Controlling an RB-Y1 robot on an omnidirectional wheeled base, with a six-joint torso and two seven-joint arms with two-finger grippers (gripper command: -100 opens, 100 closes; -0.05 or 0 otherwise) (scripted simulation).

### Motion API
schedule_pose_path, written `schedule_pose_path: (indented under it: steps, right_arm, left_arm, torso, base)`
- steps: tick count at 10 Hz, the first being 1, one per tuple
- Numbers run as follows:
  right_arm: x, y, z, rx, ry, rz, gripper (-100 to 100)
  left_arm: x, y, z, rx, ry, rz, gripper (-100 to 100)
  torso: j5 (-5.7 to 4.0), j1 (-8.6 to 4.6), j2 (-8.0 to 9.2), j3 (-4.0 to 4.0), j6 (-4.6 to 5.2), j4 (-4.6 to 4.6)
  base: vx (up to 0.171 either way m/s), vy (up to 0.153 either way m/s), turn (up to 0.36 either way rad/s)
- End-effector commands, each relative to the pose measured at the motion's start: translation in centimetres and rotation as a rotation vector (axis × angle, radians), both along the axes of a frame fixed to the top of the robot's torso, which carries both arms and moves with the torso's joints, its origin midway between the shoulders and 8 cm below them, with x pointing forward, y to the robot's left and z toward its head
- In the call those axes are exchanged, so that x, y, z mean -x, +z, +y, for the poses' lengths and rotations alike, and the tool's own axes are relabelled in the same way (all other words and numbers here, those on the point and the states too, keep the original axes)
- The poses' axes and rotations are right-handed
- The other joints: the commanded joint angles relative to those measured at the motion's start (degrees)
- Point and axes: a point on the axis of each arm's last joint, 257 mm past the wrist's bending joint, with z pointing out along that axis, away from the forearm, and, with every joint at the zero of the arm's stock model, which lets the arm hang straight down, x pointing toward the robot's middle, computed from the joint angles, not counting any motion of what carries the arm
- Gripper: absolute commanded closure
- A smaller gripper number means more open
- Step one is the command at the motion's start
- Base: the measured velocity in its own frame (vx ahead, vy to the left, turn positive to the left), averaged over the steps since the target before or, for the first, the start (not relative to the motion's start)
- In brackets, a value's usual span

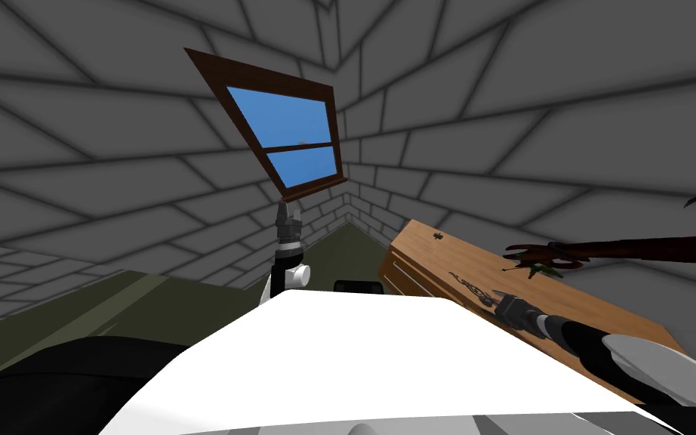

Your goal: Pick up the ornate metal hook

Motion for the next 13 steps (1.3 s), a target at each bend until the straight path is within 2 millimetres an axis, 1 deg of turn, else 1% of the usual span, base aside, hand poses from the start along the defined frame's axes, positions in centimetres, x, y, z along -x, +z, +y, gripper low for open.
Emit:
schedule_pose_path:
  steps: [1, 3, 4, 5, 6, 7, 8, 9, 13]
  right_arm:
    - [0.9, -0.1, -1.4, 0.039, 0.011, 0.039, -100]
    - [1.9, -0.2, -2.4, 0.069, 0.02, 0.073, -100]
    - [1.7, -0.1, -2.0, 0.059, 0.017, 0.061, -100]
    - [1.7, -0.2, -2.0, 0.061, 0.018, 0.063, 0]
    - [2.3, -1.5, -1.6, 0.059, 0.007, 0.063, -100]
    - [2.6, -2.2, -1.3, 0.059, 0.002, 0.064, -100]
    - [2.4, -1.7, -1.5, 0.057, 0.005, 0.065, -100]
    - [2.4, -1.7, -1.5, 0.059, 0.005, 0.064, 100]
    - [2.4, -1.7, -1.5, 0.057, 0.004, 0.065, 100]
  left_arm:
    - [0.0, 0.0, 0.0, 0.0, 0.0, 0.0, 0]
    - [0.0, 0.0, 0.0, 0.0, 0.0, 0.0, 0]
    - [0.0, 0.0, 0.0, 0.0, 0.0, 0.0, 0]
    - [0.0, 0.0, 0.0, 0.0, 0.0, 0.0, 0]
    - [0.0, 0.0, 0.0, 0.0, 0.0, 0.0, 0]
    - [0.0, 0.0, 0.0, 0.0, 0.0, 0.0, 0]
    - [0.0, 0.0, 0.0, 0.0, 0.0, 0.0, 0]
    - [0.0, 0.0, 0.0, 0.0, 0.0, 0.0, 0]
    - [0.0, 0.0, 0.0, 0.0, 0.0, 0.0, 0]
  torso:
    - [0.0, 0.0, 0.0, 0.0, 0.0, 0.0]
    - [-0.01, -0.01, 0.04, 0.03, 0.01, 0.01]
    - [-0.01, -0.01, 0.06, 0.03, 0.01, 0.01]
    - [-0.01, -0.04, 0.1, 0.05, 0.02, 0.02]
    - [-0.02, -0.06, 0.12, 0.07, 0.02, 0.03]
    - [-0.05, -0.18, 0.06, 0.04, 0.0, 0.02]
    - [-0.08, -0.27, 0.0, 0.0, 0.01, 0.0]
    - [-0.05, -0.2, 0.05, 0.03, 0.02, 0.01]
    - [-0.12, -0.19, 0.15, 0.09, -0.01, 0.05]
  base:
    - [0.028, 0.021, 0.055]
    - [0.019, 0.02, 0.034]
    - [0.008, 0.008, 0.007]
    - [0.0, 0.0, 0.0]
    - [0.024, -0.032, 0.075]
    - [0.043, -0.055, 0.088]
    - [0.019, -0.026, 0.017]
    - [0.0, 0.0, 0.0]
    - [0.0, 0.0, 0.0]
